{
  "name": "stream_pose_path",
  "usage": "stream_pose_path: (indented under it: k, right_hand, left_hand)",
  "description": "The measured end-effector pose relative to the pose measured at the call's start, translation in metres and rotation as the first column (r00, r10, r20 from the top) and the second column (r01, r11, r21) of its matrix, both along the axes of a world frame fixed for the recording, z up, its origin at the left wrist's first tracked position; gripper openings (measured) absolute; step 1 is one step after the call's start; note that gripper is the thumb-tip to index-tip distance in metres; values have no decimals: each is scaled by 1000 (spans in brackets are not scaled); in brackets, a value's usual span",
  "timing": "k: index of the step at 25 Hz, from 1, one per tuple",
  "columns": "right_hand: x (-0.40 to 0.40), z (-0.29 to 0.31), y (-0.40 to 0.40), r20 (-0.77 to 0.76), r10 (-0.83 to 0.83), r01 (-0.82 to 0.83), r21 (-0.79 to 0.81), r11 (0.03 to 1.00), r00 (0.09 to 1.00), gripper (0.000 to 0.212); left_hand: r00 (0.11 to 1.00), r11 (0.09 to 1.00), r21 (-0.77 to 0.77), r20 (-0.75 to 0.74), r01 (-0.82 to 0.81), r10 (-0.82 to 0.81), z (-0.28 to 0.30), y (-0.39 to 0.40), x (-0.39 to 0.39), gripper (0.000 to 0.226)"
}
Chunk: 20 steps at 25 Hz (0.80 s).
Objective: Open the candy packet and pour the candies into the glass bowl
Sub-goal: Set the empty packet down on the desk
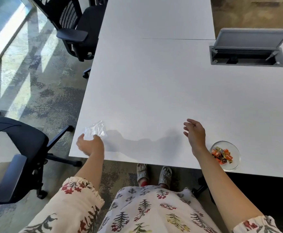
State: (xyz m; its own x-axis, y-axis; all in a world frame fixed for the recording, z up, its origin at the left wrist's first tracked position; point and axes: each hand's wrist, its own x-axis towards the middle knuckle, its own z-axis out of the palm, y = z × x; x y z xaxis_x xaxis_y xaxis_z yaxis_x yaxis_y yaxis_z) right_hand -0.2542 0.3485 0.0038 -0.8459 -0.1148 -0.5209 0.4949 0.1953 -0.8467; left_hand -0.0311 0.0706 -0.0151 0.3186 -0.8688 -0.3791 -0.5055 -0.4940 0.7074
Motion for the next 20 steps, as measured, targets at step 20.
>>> stream_pose_path:
  k: [20]
  right_hand:
    - [-22,-1,157,-127,-492,496,-4,869,861,30]
  left_hand:
    - [308,371,-175,-305,912,-901,28,230,-215,43]
